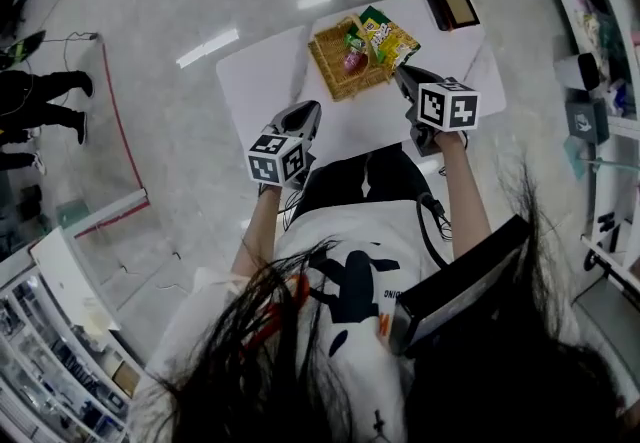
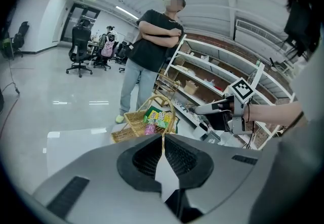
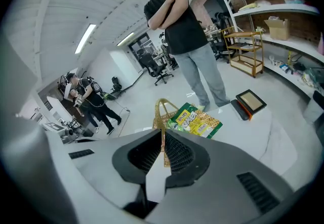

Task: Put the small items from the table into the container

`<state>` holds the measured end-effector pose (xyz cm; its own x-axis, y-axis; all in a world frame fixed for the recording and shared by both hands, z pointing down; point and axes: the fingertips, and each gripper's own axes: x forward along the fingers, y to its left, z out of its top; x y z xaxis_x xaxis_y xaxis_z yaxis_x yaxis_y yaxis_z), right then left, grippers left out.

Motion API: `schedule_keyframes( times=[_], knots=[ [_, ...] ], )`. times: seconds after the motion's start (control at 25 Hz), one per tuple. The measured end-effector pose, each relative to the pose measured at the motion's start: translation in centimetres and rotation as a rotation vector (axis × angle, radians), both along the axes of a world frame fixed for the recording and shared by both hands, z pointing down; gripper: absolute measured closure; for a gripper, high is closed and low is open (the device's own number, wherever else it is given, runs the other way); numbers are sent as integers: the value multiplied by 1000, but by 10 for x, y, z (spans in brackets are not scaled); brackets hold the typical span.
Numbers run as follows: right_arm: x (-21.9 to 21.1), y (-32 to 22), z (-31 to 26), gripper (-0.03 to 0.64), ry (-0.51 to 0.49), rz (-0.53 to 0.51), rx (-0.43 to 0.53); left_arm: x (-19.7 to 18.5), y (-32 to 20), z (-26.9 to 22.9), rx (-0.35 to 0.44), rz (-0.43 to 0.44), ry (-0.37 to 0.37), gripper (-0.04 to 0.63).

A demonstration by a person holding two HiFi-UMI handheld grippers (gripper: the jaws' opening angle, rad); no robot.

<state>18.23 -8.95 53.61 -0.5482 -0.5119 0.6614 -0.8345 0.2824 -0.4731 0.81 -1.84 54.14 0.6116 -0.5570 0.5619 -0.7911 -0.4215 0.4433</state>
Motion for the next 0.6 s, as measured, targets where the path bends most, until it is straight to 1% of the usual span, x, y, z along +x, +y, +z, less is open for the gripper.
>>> schedule_keyframes(
  times=[0.12, 0.24, 0.4, 0.52, 0.6],
  knots=[
    [2, 18, -4, 591, -3, 32, 0, 5, 4, 2, -5, 33, -1, 584],
    [2, 35, -2, 591, -17, 46, -14, 7, 8, 0, 2, 42, -10, 584],
    [11, 59, -8, 591, -25, 48, -21, 16, 12, -10, 19, 22, -9, 584],
    [19, 81, -8, 591, -49, 19, -28, 29, 16, -20, 37, 8, -11, 584],
    [26, 90, -10, 591, -57, -9, -22, 37, 18, -27, 58, -15, -19, 584]
  ],
)
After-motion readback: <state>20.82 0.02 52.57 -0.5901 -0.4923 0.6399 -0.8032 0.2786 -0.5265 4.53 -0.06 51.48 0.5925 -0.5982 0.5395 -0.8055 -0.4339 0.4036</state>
